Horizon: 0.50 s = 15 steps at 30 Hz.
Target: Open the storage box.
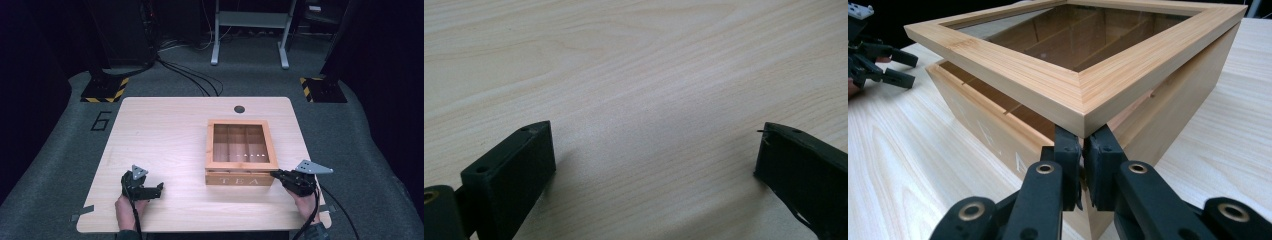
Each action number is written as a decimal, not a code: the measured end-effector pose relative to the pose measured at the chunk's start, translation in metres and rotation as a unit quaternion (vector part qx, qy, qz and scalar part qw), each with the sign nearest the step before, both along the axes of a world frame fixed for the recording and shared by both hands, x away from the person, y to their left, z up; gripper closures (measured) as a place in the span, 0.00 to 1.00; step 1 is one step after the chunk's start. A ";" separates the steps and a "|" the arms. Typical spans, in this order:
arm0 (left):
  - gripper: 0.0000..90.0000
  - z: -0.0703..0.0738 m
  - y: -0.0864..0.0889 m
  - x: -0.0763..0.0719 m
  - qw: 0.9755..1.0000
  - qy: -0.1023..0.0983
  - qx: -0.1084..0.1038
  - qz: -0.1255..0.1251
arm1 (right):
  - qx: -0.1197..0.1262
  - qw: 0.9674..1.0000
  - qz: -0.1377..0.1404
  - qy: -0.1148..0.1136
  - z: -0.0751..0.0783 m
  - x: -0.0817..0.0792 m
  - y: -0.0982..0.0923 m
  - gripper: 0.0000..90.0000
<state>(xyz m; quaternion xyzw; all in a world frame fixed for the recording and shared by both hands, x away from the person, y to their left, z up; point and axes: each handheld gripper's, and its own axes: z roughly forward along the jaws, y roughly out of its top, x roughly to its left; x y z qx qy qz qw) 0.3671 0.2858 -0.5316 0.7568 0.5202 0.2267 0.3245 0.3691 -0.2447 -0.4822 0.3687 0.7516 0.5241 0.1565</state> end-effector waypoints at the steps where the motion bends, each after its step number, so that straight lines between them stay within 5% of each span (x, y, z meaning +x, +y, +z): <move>1: 0.03 0.000 0.000 0.000 1.000 0.000 0.000 0.000 | 0.001 1.000 0.000 0.001 0.000 -0.001 -0.001 0.94; 15: 0.03 0.000 0.000 0.000 1.000 -0.001 0.000 -0.001 | -0.004 1.000 -0.010 0.002 0.000 -0.013 -0.009 0.93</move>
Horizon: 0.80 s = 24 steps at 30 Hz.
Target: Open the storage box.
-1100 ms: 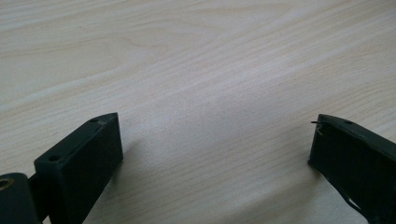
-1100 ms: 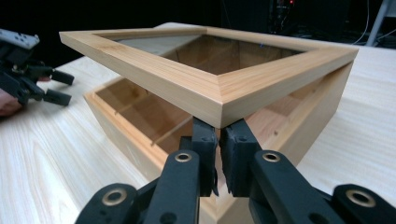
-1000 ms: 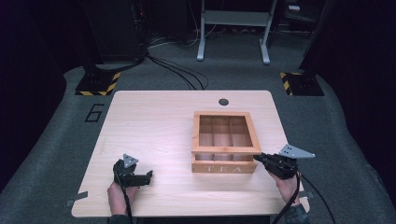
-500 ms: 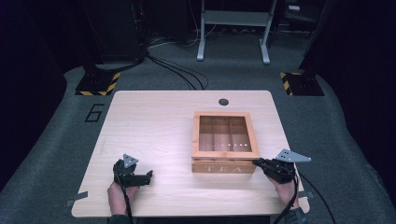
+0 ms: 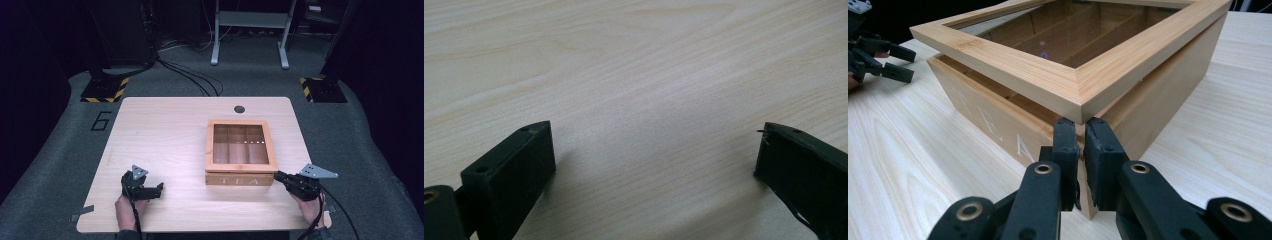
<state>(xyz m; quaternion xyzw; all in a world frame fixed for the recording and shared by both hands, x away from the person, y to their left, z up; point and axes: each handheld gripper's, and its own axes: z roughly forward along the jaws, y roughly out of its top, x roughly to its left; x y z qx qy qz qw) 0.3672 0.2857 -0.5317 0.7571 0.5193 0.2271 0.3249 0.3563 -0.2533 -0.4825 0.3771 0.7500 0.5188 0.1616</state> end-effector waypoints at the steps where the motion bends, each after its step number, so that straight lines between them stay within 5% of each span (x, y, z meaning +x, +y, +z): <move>1: 0.03 0.000 0.000 0.000 1.000 0.000 0.000 0.000 | -0.002 1.000 0.000 0.003 -0.001 -0.001 -0.001 0.93; 10: 0.03 0.000 0.000 0.000 1.000 0.000 0.000 0.000 | -0.018 1.000 -0.013 0.015 -0.014 -0.006 -0.005 0.90; 16: 0.03 0.000 0.000 0.000 1.000 0.000 -0.001 0.000 | -0.045 0.997 -0.050 0.032 -0.029 -0.010 -0.019 0.79; 24: 0.03 0.000 0.000 0.000 1.000 0.001 -0.001 0.000 | -0.106 0.986 -0.113 0.066 -0.044 -0.012 -0.033 0.37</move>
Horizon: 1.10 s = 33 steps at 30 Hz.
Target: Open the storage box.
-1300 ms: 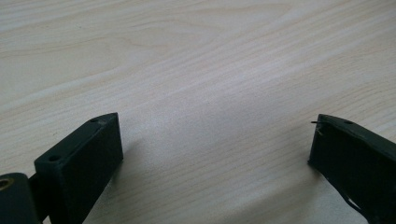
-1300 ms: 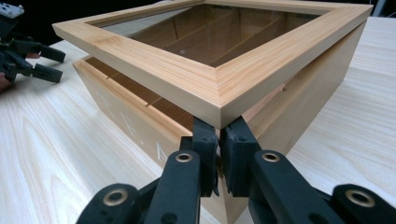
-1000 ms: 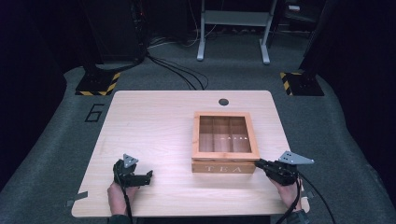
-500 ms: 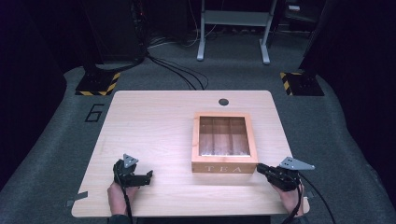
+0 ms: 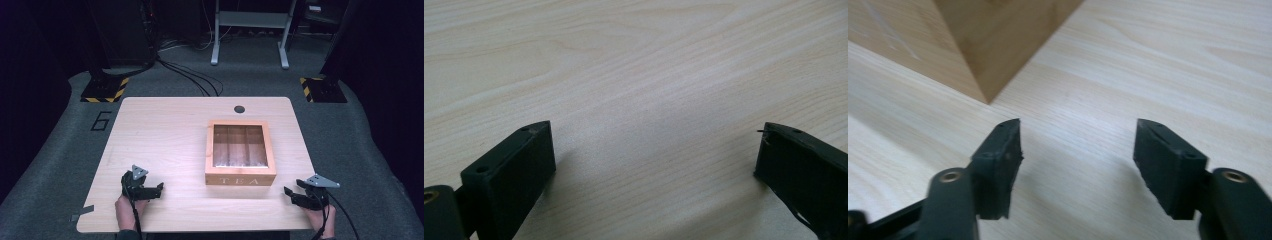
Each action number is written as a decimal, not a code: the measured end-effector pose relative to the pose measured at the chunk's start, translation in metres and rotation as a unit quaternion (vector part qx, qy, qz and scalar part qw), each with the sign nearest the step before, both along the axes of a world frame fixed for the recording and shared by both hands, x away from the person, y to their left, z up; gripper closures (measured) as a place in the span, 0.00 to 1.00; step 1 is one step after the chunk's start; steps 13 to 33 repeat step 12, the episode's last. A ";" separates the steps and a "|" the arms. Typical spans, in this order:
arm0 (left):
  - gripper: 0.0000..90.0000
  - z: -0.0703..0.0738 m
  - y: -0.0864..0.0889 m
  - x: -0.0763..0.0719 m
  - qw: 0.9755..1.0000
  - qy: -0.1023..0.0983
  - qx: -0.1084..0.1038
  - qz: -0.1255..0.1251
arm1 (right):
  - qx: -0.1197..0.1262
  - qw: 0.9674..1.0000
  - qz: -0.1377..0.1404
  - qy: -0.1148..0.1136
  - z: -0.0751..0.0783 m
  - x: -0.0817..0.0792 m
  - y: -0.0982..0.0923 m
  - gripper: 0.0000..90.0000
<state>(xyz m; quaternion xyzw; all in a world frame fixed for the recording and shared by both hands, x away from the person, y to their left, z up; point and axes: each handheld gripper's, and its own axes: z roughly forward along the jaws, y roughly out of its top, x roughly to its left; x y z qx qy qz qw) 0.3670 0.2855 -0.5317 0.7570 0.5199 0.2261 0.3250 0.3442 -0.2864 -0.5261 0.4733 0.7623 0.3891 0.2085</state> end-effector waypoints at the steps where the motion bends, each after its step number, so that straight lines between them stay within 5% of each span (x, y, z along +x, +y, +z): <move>1: 0.03 0.000 0.000 0.000 1.000 0.000 0.000 0.000 | -0.002 1.000 -0.006 0.009 0.000 0.000 -0.001 0.33; 8: 0.03 0.000 0.000 0.000 1.000 0.000 0.000 0.000 | -0.002 0.999 -0.025 0.028 -0.002 0.006 -0.001 0.20; 12: 0.03 0.000 0.000 0.000 1.000 0.000 0.000 0.000 | -0.037 0.999 -0.020 0.025 -0.003 0.006 0.005 0.16; 33: 0.03 0.000 0.000 0.000 1.000 0.000 0.000 0.000 | -0.037 0.999 -0.020 0.025 -0.003 0.006 0.005 0.16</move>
